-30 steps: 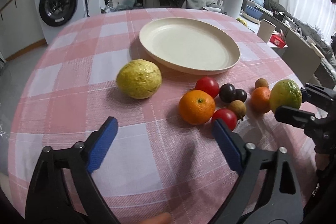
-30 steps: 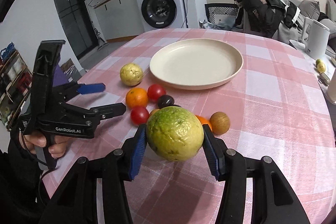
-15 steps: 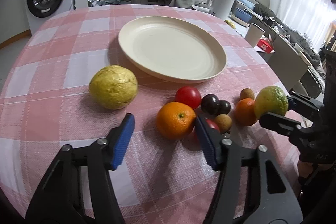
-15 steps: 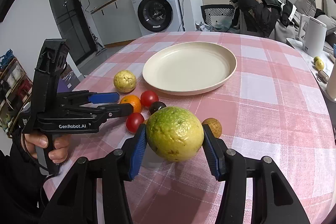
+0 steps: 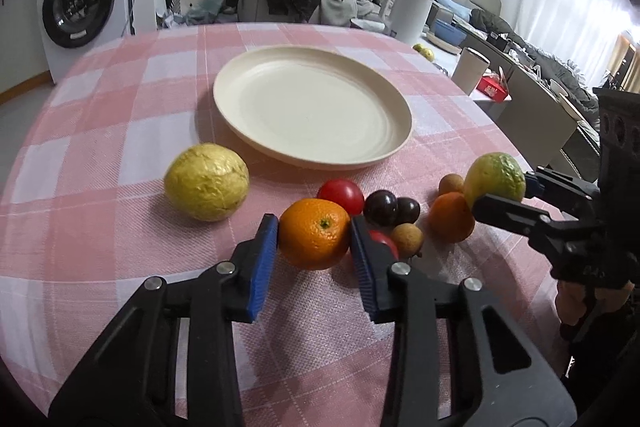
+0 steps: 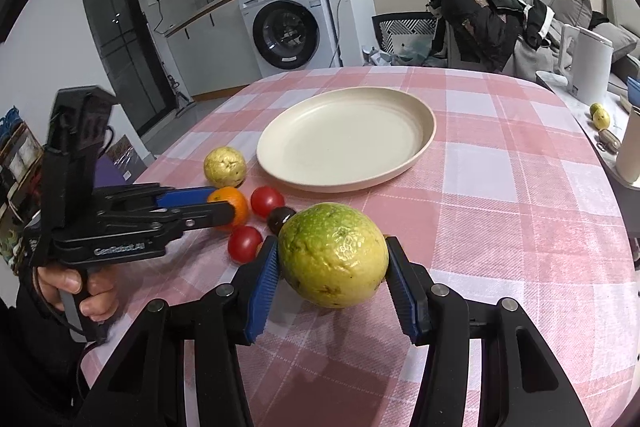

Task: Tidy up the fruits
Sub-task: 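Grasp the large green-yellow fruit with the right tool while the left tool grasps a mandarin orange, then lower both held fruits onto the cream plate and open both tools, then withdraw both open tools from the plate toward the remaining fruits, then grasp the large orange with the right tool while the left tool grasps the wrinkled yellow fruit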

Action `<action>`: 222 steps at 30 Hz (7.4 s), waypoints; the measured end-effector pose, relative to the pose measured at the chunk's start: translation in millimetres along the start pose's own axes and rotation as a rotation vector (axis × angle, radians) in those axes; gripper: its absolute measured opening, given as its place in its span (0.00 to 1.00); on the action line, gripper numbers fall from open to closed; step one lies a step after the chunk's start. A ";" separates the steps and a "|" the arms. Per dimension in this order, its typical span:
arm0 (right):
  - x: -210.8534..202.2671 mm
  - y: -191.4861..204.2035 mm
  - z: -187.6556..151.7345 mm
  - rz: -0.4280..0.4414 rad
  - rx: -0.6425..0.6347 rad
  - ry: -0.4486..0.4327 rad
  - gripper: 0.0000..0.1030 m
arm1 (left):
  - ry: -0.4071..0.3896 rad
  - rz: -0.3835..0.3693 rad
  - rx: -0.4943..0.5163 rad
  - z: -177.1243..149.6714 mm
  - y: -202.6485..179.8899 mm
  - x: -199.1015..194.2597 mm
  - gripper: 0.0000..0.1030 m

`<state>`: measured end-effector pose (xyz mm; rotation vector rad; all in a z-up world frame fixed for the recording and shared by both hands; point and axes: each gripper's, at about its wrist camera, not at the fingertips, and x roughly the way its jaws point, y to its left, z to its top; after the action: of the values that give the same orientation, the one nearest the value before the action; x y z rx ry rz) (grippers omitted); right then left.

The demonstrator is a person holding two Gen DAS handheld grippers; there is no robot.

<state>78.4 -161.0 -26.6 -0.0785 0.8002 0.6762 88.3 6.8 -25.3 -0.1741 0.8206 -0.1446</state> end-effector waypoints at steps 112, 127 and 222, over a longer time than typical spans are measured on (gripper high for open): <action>26.6 -1.5 7.5 -0.135 0.042 0.162 0.99 | -0.107 0.177 0.073 5.0 7.9 -38.1 0.99; 38.4 8.3 -3.5 -0.027 -0.021 0.275 0.74 | -0.088 0.175 0.075 3.5 8.7 -28.3 0.99; 7.2 -8.8 10.0 -0.016 0.034 0.000 0.38 | -0.029 0.156 0.001 10.2 35.8 8.4 0.47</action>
<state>93.6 -161.0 -26.0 -0.0539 0.8095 0.6476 103.6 41.2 -32.0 -0.1104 0.8019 0.0037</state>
